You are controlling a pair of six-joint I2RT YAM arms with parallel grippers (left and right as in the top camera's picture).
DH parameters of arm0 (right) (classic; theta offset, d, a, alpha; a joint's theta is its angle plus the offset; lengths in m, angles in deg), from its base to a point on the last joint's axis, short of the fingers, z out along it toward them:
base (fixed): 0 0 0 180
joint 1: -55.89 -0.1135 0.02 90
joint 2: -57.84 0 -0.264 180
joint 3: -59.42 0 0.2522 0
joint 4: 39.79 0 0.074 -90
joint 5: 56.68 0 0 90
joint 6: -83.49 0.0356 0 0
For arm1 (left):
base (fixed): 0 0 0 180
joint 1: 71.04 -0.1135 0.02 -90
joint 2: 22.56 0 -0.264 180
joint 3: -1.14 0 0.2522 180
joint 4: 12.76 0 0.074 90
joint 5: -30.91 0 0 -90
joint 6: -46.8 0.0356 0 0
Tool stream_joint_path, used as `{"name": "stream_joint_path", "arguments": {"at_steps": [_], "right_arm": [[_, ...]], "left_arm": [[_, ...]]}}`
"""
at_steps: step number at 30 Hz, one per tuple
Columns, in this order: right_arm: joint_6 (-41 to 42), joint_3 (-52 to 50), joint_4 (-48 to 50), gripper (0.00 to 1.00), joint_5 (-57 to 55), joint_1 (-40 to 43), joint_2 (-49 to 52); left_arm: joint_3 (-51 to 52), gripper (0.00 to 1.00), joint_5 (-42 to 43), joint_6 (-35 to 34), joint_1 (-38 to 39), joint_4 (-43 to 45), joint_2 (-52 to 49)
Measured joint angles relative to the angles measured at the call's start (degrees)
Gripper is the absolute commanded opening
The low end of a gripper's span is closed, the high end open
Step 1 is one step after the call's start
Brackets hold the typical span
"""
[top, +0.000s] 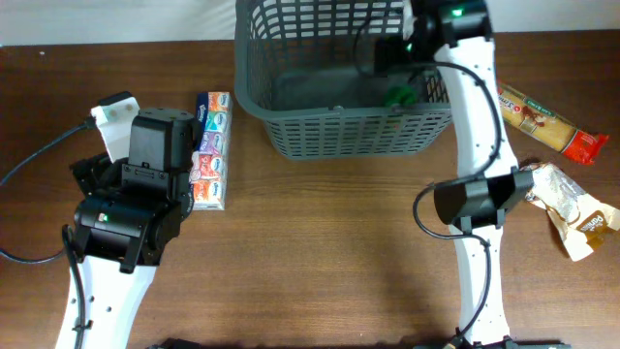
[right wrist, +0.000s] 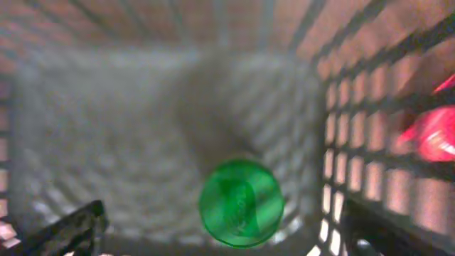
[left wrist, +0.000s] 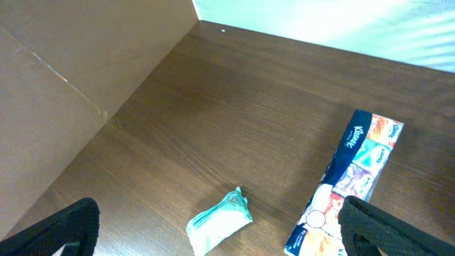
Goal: Pack container
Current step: 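Withdraw the right gripper out of the basket toward the snack bag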
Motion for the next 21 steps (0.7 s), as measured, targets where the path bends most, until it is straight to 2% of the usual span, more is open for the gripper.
{"name": "stream_joint_path", "arguments": {"at_steps": [4, 8, 16, 21], "right_arm": [[-0.1, 7.7, -3.4, 0.99, -0.8, 1.2, -2.0], [0.6, 8.5, -6.2, 0.99, -4.7, 4.7, -8.3], [6.8, 9.6, -9.6, 0.99, -10.4, 22.7, -23.2], [10.2, 9.6, -9.6, 0.99, -3.7, 34.0, -26.8]], "left_arm": [[0.0, 1.0, 0.0, 0.0, 0.0, 0.0, 0.0], [0.0, 1.0, 0.0, 0.0, 0.0, 0.0, 0.0], [0.0, 1.0, 0.0, 0.0, 0.0, 0.0, 0.0], [0.0, 1.0, 0.0, 0.0, 0.0, 0.0, 0.0]]}}
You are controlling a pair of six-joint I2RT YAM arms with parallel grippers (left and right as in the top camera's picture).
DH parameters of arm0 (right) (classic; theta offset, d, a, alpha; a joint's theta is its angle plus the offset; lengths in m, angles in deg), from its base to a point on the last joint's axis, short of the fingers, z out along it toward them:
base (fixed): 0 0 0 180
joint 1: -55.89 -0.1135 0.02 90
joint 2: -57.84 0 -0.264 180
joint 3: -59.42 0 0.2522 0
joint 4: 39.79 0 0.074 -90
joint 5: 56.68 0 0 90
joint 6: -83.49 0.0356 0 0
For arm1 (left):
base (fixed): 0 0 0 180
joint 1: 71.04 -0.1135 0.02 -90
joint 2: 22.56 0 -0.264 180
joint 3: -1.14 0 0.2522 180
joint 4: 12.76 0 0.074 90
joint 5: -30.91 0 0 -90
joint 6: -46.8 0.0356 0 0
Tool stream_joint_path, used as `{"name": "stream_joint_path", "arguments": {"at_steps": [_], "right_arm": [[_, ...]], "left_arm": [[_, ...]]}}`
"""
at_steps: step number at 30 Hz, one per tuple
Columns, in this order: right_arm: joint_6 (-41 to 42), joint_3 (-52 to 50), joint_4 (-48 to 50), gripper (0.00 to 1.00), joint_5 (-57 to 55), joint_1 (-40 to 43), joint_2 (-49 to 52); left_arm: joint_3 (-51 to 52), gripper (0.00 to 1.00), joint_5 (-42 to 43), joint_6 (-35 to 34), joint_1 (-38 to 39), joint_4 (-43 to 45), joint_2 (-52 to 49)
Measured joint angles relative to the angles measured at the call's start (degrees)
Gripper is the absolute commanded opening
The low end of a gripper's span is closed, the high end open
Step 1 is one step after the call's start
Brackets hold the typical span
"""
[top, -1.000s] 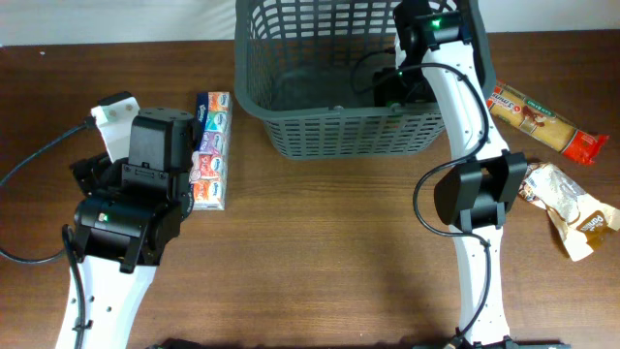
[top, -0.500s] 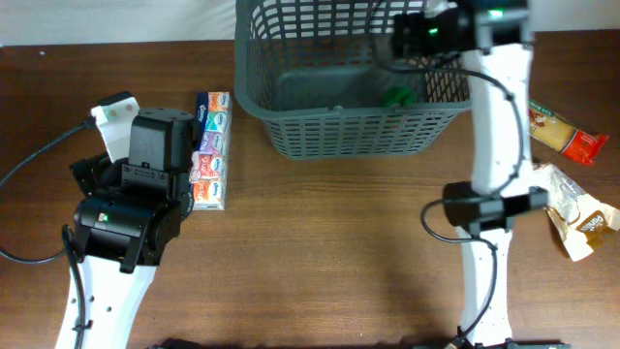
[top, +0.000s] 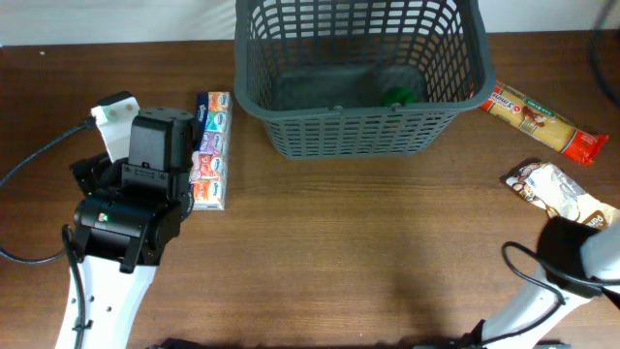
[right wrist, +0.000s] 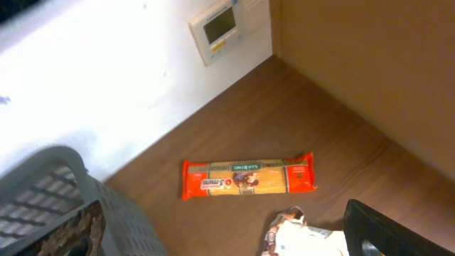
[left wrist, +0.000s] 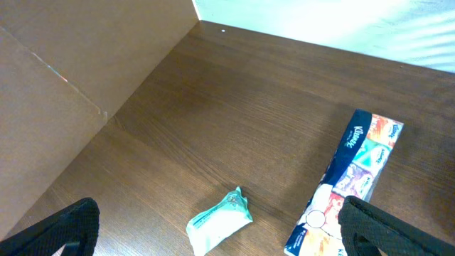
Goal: Pack container
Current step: 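Withdraw the right gripper out of the basket toward the snack bag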
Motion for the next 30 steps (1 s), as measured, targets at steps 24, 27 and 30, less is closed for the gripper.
{"name": "stream_joint_path", "arguments": {"at_steps": [24, 27, 30], "right_arm": [[32.1, -41.8, 0.0, 0.99, -6.0, 9.6, 0.2], [38.7, -51.3, 0.0, 0.99, -5.7, 11.3, 0.5], [43.2, -58.8, 1.7, 0.99, -4.1, 14.0, 0.5]], "left_arm": [[0.0, 1.0, 0.0, 0.0, 0.0, 0.0, 0.0], [0.0, 1.0, 0.0, 0.0, 0.0, 0.0, 0.0], [0.0, 0.99, 0.0, 0.0, 0.0, 0.0, 0.0]]}}
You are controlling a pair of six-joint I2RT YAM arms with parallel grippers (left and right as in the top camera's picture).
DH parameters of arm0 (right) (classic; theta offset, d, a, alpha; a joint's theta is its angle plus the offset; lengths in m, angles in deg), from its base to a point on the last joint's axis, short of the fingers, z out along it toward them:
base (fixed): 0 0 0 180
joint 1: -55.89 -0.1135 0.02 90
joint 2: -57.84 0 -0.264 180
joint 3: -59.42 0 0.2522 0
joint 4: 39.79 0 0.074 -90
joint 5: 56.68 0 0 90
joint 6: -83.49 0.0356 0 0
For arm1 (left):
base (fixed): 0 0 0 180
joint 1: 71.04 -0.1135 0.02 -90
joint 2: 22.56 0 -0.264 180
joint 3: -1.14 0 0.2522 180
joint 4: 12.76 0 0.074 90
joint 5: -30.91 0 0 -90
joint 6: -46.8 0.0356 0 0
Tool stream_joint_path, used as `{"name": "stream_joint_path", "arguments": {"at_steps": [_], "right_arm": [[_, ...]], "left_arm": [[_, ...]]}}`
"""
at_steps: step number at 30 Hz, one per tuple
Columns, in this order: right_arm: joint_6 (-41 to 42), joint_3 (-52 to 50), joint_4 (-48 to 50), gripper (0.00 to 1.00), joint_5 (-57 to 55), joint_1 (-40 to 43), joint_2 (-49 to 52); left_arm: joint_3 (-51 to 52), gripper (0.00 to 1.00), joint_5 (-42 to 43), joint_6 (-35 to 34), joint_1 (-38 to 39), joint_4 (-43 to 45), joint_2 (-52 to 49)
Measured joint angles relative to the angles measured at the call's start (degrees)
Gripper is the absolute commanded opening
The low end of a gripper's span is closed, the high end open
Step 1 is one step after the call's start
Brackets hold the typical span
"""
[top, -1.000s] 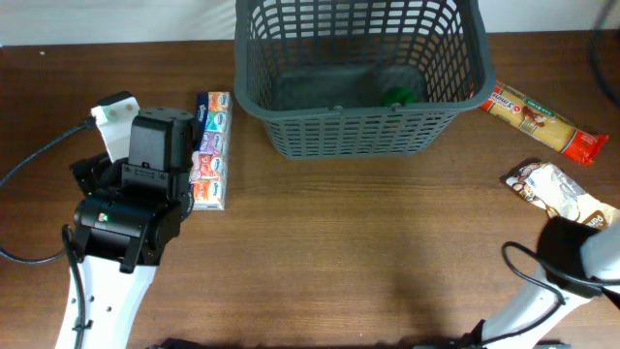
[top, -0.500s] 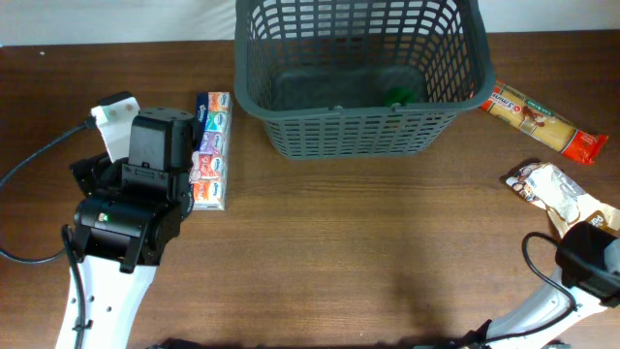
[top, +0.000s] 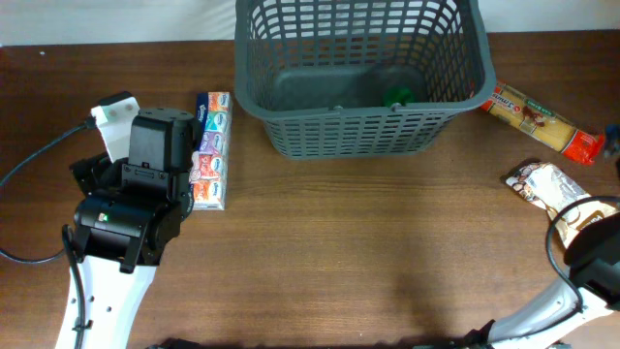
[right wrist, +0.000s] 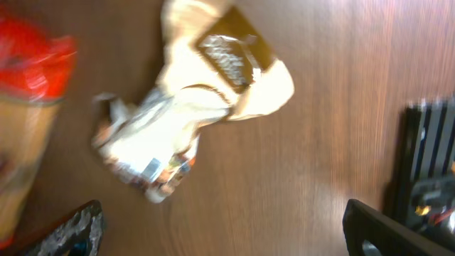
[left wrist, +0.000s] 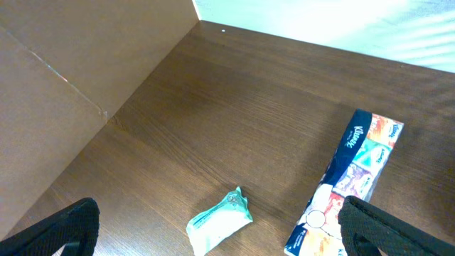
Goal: Pack container
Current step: 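Withdraw the right gripper out of the basket toward the snack bag, then lower the right gripper onto the brown-and-white snack bag and grasp it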
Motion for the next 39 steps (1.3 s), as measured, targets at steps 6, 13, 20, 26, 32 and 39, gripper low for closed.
{"name": "stream_joint_path", "arguments": {"at_steps": [6, 13, 20, 26, 32, 39], "right_arm": [[3.6, -7.0, 4.2, 0.99, 2.1, 5.4, 0.0], [6.4, -7.6, 9.5, 0.99, 6.0, 6.9, 0.0], [14.2, -9.6, 12.7, 0.99, 5.7, 3.1, 0.0], [18.5, -10.3, 15.2, 0.99, -2.0, -2.1, 0.0], [22.1, -11.3, 15.9, 0.99, -5.5, -4.2, 0.1], [23.7, -19.1, 24.6, 0.99, -5.1, -4.0, 1.9]], "left_arm": [[0.0, 0.99, 0.0, 0.0, 0.0, 0.0, 0.0], [0.0, 1.0, 0.0, 0.0, 0.0, 0.0, 0.0], [0.0, 1.0, 0.0, 0.0, 0.0, 0.0, 0.0], [0.0, 1.0, 0.0, 0.0, 0.0, 0.0, 0.0], [0.0, 1.0, 0.0, 0.0, 0.0, 0.0, 0.0], [0.0, 1.0, 0.0, 0.0, 0.0, 0.0, 0.0]]}}
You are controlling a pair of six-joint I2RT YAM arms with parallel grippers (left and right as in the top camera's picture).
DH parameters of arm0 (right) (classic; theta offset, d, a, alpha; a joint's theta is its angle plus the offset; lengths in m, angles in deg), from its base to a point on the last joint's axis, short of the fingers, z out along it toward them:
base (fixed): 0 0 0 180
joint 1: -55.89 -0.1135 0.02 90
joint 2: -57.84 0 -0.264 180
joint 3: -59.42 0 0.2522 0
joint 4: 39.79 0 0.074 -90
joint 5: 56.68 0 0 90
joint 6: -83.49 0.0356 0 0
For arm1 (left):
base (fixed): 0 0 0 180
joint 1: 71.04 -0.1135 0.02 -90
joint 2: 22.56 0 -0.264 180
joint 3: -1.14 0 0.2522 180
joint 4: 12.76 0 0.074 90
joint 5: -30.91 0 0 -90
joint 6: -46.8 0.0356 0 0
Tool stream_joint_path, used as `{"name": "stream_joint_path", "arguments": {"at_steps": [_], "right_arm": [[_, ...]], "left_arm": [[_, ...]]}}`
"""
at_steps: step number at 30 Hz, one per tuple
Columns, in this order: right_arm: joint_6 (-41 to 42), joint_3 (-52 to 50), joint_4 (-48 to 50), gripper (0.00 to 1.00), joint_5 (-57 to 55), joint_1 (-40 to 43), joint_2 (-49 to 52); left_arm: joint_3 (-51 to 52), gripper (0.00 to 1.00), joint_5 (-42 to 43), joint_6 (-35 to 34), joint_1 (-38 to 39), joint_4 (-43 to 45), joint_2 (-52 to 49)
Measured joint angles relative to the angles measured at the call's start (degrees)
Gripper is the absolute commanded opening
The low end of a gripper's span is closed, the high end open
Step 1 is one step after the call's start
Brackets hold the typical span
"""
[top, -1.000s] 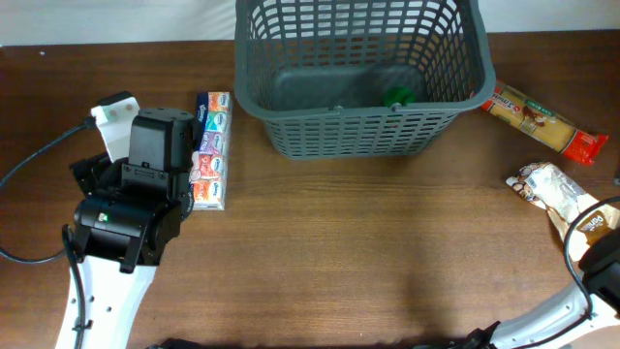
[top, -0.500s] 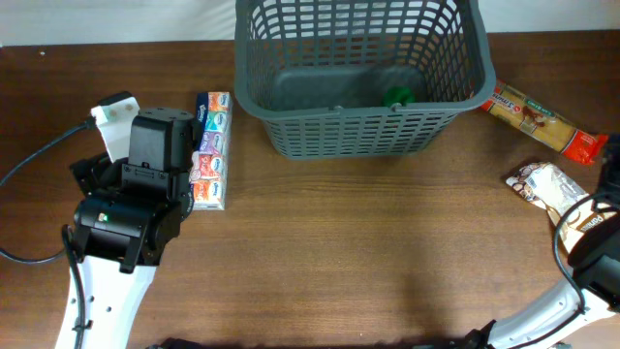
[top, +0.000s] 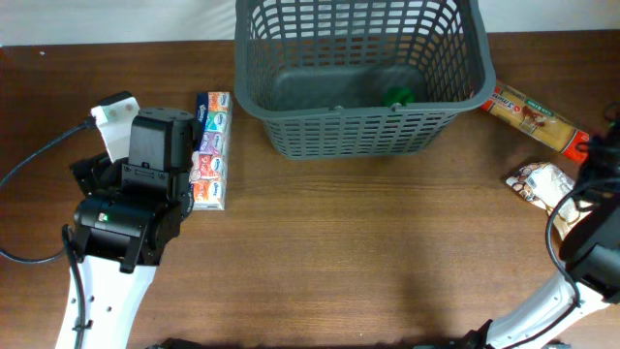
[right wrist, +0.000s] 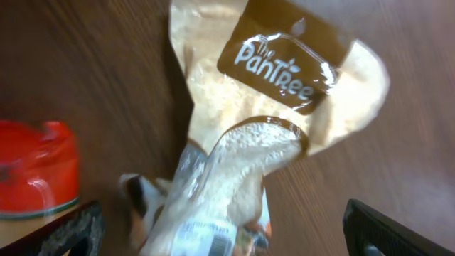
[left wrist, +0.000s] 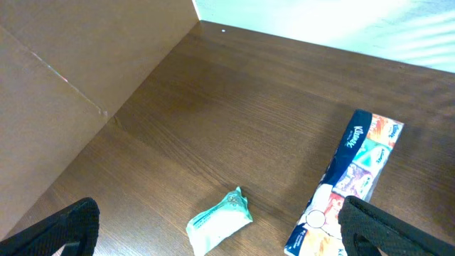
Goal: Pack container
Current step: 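Lower the right gripper onto the brown-and-white snack bag and grasp it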
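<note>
A grey basket stands at the back centre with a green item inside it. At the right edge lies a clear Pantree bag of pale grains. My right gripper hangs open close above it, a finger on either side of the bag's lower end. A red-ended pasta packet lies beside the bag. My left gripper is open over a small teal packet. A Kleenex tissue multipack lies left of the basket.
The left arm sits at the table's left and hides the teal packet in the overhead view. The right arm rises along the right edge. A brown side wall borders the table on the left.
The right gripper has come closer to the Pantree bag, which now fills its view with the pasta packet's red end at the left. The left arm has not moved.
First my right gripper stood open inside the basket over the green item. Then the arm was out at the right edge and the green item stayed in the basket. After that it was above the Pantree bag, and now it is close over it.
</note>
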Motion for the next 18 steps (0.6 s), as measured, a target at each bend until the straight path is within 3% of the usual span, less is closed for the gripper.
{"name": "stream_joint_path", "arguments": {"at_steps": [18], "right_arm": [[-2.8, -13.6, 17.4, 0.99, 3.3, 0.0, 0.8]], "left_arm": [[0.0, 1.0, 0.0, 0.0, 0.0, 0.0, 0.0]]}}
